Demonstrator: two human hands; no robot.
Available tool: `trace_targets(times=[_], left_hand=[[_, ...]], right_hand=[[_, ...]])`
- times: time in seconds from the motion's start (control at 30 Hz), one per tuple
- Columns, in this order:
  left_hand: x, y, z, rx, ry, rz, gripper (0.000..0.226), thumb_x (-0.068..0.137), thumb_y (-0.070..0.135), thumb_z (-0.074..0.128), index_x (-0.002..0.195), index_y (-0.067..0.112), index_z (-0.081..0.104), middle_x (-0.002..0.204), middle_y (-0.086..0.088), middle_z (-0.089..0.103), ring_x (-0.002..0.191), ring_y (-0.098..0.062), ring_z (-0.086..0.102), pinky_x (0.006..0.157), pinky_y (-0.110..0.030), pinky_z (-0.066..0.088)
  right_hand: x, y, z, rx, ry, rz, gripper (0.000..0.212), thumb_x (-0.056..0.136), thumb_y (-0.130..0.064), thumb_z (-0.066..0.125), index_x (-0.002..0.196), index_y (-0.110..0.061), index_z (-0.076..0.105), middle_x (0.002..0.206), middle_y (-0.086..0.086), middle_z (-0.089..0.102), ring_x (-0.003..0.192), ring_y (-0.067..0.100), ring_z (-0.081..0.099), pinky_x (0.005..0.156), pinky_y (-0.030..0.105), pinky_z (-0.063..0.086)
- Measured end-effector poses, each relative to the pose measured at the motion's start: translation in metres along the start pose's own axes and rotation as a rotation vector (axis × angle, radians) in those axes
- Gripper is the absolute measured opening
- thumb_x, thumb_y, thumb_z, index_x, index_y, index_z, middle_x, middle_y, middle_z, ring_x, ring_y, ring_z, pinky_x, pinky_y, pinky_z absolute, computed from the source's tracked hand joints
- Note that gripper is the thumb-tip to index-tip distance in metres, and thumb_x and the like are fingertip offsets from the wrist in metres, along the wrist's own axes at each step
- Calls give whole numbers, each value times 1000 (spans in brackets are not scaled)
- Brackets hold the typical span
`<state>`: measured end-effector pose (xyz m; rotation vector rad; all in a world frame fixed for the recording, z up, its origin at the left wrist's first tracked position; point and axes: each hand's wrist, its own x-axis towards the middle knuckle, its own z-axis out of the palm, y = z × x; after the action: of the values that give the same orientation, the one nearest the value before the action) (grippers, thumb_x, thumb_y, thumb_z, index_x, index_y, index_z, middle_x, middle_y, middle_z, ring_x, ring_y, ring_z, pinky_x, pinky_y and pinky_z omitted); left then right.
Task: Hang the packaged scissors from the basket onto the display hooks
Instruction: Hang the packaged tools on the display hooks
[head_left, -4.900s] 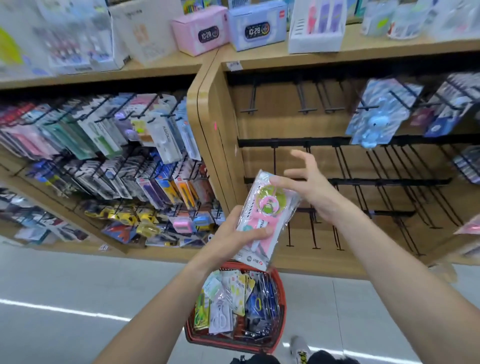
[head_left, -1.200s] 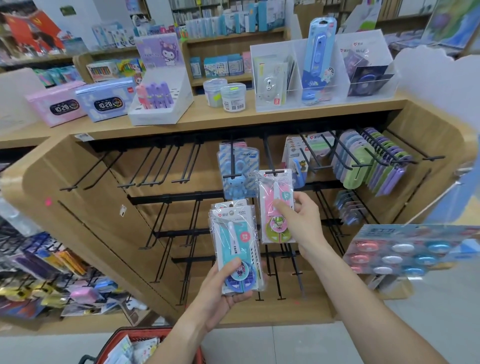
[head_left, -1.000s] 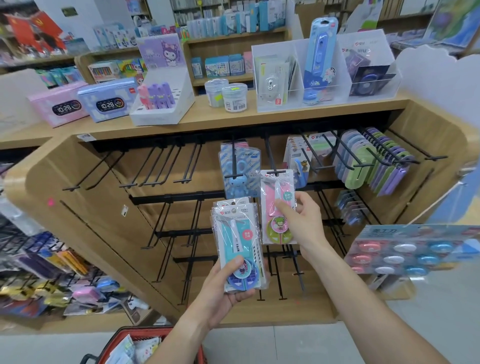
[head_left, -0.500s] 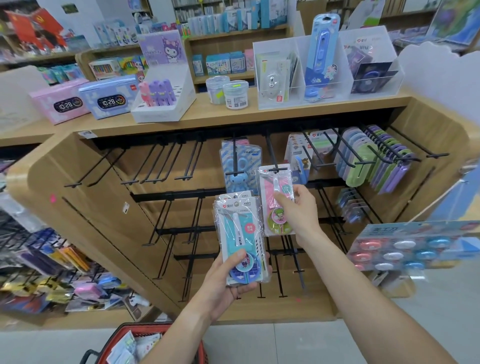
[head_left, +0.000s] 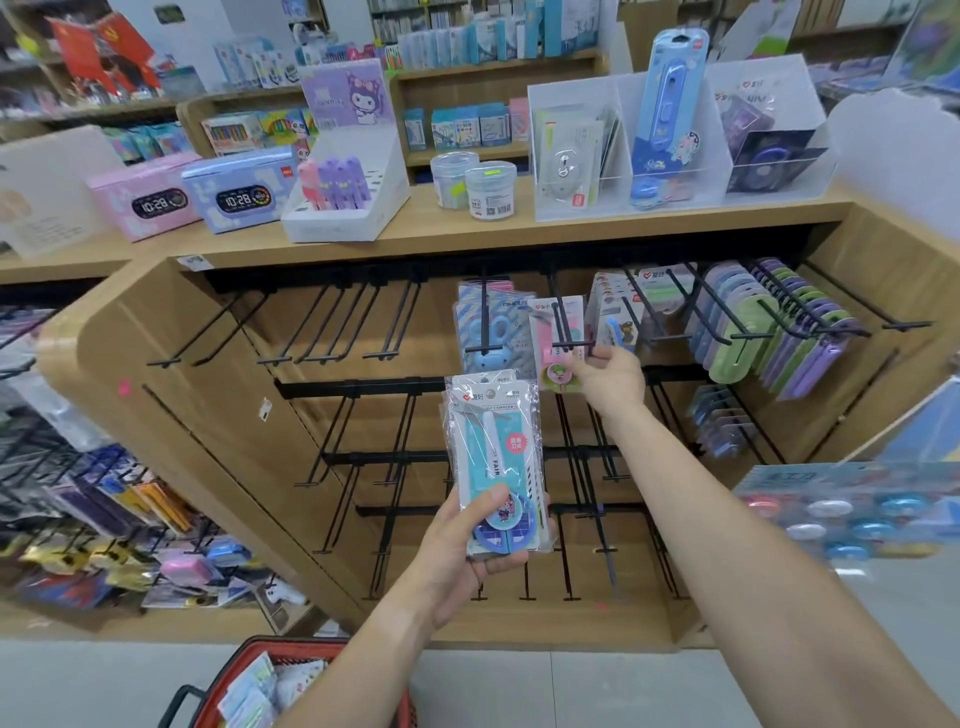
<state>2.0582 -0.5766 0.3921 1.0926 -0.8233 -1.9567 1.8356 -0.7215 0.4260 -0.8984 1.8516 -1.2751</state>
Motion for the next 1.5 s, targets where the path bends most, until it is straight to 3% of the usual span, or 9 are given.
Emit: trace_targets(times=[0.1, 0.27, 0.37, 0.5, 0.67, 0.77, 0.9, 1.2, 1.5], left_hand=[[-2, -1, 4, 8, 22, -3, 86, 71, 49, 89, 145, 21, 54, 134, -16, 71, 123, -37, 69, 67, -30, 65], [-3, -4, 15, 51, 27, 25, 66, 79, 38, 81, 139, 22, 60, 120, -13, 77, 99, -27, 77, 64, -29, 64], [-4, -5, 19, 71, 16, 35, 65, 80, 39, 80, 140, 26, 60, 123, -14, 76, 99, -28, 77, 64, -30, 64], [-5, -6, 20, 49, 10, 22, 65, 90, 53, 71, 145, 24, 55, 127, -15, 74, 102, -29, 77, 65, -30, 65], [-9, -2, 20, 12, 9, -15, 63, 94, 62, 53, 145, 24, 57, 130, -13, 74, 108, -30, 75, 65, -30, 65], [-9, -1, 18, -20, 23, -25, 62, 95, 60, 54, 145, 23, 57, 131, -13, 73, 108, -30, 76, 65, -29, 66], [-9, -1, 11, -29, 33, -44, 61, 94, 57, 60, 145, 23, 59, 132, -12, 73, 102, -29, 76, 60, -31, 65], [-19, -6, 2, -70, 127, -70, 54, 94, 53, 60, 138, 22, 62, 123, -12, 77, 107, -34, 77, 64, -35, 67], [-22, -4, 5, -80, 114, -53, 55, 94, 51, 60, 139, 21, 61, 123, -13, 77, 102, -32, 78, 59, -34, 66]], right_hand=[[-58, 2, -21, -5, 130, -138, 36, 93, -35, 76, 124, -18, 68, 119, -4, 71, 111, 15, 66, 96, 31, 50], [-144, 15, -32, 162, -223, -184, 37, 77, -42, 88, 100, -20, 70, 91, -2, 73, 81, 7, 67, 68, 17, 53], [-148, 27, -31, 192, -232, -166, 38, 74, -33, 93, 99, -17, 69, 88, 1, 75, 81, 14, 72, 71, 28, 59], [-144, 32, -37, 211, -281, -194, 25, 83, -23, 87, 99, -14, 70, 93, -5, 78, 84, 9, 74, 73, 27, 60], [-141, 39, -38, 401, -375, -79, 16, 97, -11, 71, 110, -4, 65, 104, 8, 79, 99, 23, 76, 80, 38, 59], [-142, 38, -37, 564, -419, 31, 16, 100, -8, 63, 115, -1, 62, 106, 15, 78, 92, 23, 76, 76, 34, 58], [-132, 28, -37, 662, -287, 102, 16, 100, -12, 64, 114, -3, 60, 103, 18, 78, 84, 26, 76, 69, 37, 62], [-99, 11, -33, 465, -127, -89, 16, 100, -19, 69, 112, -15, 59, 96, 4, 80, 90, 24, 79, 77, 45, 63], [-89, 8, -24, 429, -51, -73, 16, 99, -20, 70, 109, -16, 58, 86, -4, 80, 81, 13, 78, 69, 36, 62]])
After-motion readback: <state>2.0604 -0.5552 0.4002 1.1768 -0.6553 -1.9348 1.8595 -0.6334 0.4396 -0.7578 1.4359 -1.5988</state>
